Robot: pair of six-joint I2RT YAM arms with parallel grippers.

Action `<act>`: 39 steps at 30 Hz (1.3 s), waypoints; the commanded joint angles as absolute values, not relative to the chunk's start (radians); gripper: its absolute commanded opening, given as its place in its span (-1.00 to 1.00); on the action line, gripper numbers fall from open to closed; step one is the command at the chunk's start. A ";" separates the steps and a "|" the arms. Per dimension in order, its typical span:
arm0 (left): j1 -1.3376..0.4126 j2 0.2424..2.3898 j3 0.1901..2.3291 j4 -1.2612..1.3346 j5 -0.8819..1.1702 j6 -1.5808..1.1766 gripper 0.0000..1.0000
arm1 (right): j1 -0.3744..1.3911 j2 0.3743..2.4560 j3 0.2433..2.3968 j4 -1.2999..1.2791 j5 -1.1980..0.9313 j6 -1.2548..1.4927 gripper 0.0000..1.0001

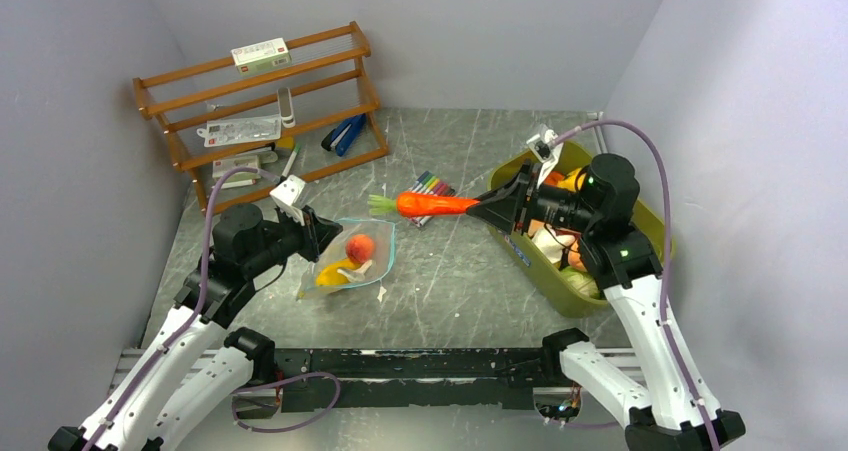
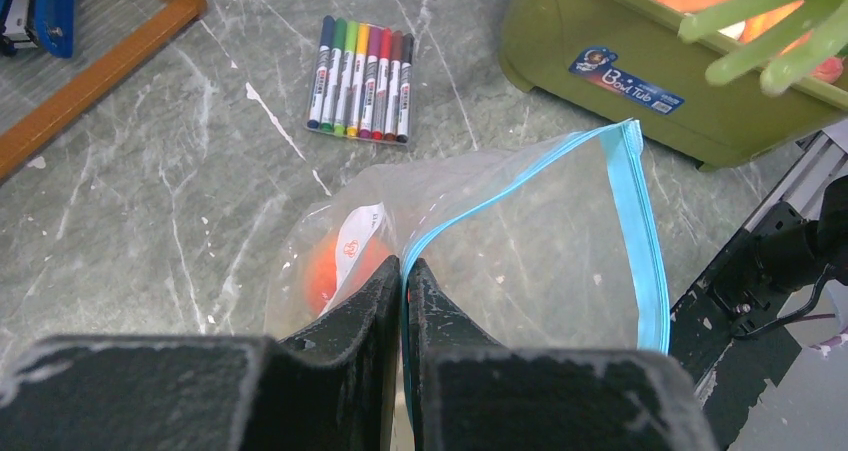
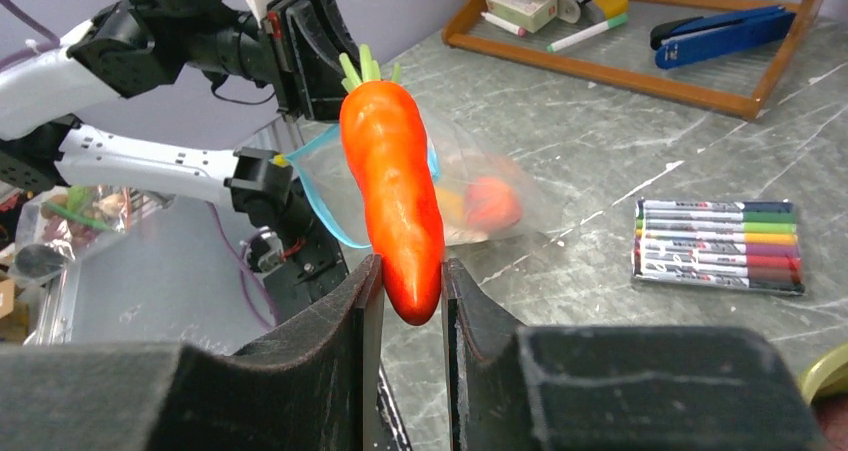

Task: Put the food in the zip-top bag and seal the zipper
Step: Place the fake vegetable in the zipper food storage bag.

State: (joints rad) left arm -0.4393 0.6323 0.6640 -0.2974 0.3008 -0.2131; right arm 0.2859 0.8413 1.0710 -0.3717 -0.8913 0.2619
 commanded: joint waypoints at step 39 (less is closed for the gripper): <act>-0.434 0.611 0.667 -0.288 0.324 -0.206 -0.86 | 1.030 1.397 1.395 -0.534 -0.194 0.125 -0.94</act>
State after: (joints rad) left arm -0.4393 0.6197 0.6640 -0.2985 0.3008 -0.2131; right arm 1.0008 1.3796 1.3415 -0.5320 -0.2527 0.1421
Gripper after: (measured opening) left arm 0.071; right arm 0.242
